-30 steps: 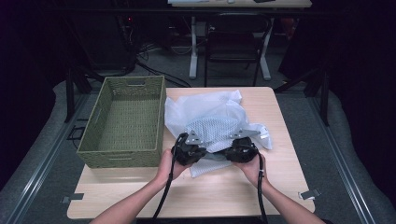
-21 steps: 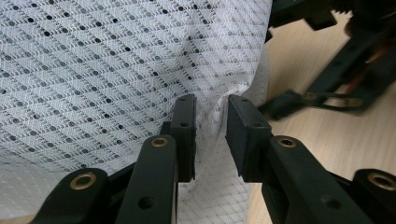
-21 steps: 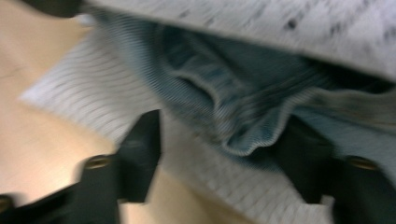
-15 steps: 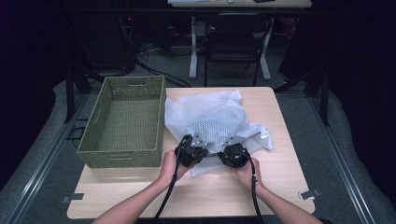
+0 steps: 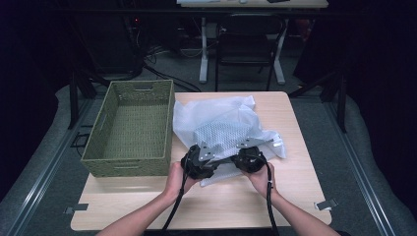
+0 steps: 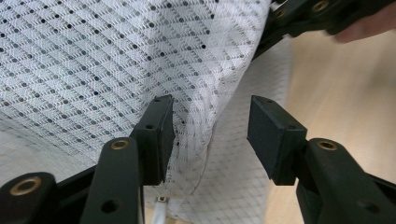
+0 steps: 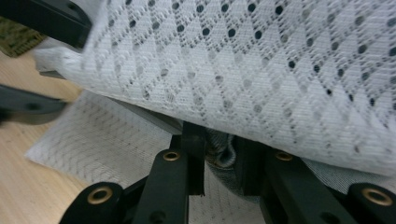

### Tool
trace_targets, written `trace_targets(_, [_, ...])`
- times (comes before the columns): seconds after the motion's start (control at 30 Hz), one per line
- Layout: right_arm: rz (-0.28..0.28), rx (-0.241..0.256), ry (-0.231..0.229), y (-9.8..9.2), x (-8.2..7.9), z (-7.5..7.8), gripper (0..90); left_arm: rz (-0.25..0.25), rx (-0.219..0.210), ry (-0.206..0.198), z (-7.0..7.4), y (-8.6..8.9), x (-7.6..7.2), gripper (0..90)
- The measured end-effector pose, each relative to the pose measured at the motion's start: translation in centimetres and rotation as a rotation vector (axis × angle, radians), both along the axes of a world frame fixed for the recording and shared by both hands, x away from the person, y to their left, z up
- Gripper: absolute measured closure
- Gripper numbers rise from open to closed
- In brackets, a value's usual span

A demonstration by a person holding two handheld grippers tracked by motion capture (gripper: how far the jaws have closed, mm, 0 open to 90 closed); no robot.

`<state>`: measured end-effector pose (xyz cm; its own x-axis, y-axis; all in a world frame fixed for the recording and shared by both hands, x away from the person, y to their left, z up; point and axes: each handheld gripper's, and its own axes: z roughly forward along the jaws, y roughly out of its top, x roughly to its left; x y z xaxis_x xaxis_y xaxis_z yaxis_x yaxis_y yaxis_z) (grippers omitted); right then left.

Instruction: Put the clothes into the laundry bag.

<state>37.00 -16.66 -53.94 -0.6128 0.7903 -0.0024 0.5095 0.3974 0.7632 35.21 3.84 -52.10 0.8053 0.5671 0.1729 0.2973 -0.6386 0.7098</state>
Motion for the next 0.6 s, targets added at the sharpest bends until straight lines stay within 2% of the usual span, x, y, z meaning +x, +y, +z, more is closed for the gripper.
trace_targets(0.07, [0.001,-0.005,0.0,0.1,0.0,0.0,76.9,0.018,0.003,-0.014,-0.4,-0.3,0.2,66.9])
trace_targets(0.17, [-0.004,-0.002,-0.011,0.1,0.0,0.2,77.0,0.001,-0.004,-0.025,-0.3,-0.4,0.1,84.6])
trace_targets(0.27, [-0.019,0.007,-0.032,0.1,0.2,0.6,77.4,-0.03,-0.025,0.015,0.3,-0.1,-0.1,87.6])
trace_targets(0.37, [-0.032,0.005,-0.069,0.3,0.8,0.9,77.8,-0.051,-0.087,0.063,1.2,0.7,-0.5,87.9])
trace_targets(0.47, [-0.055,0.011,-0.097,0.5,1.6,0.9,78.1,-0.078,-0.127,0.106,2.1,1.8,-1.0,88.1])
trace_targets(0.53, [-0.068,0.015,-0.114,0.6,2.2,0.9,78.2,-0.099,-0.153,0.119,2.5,2.4,-1.4,88.1])
trace_targets(0.6, [-0.069,0.013,-0.127,0.7,2.5,0.8,78.2,-0.104,-0.154,0.125,2.5,2.5,-1.5,88.0])
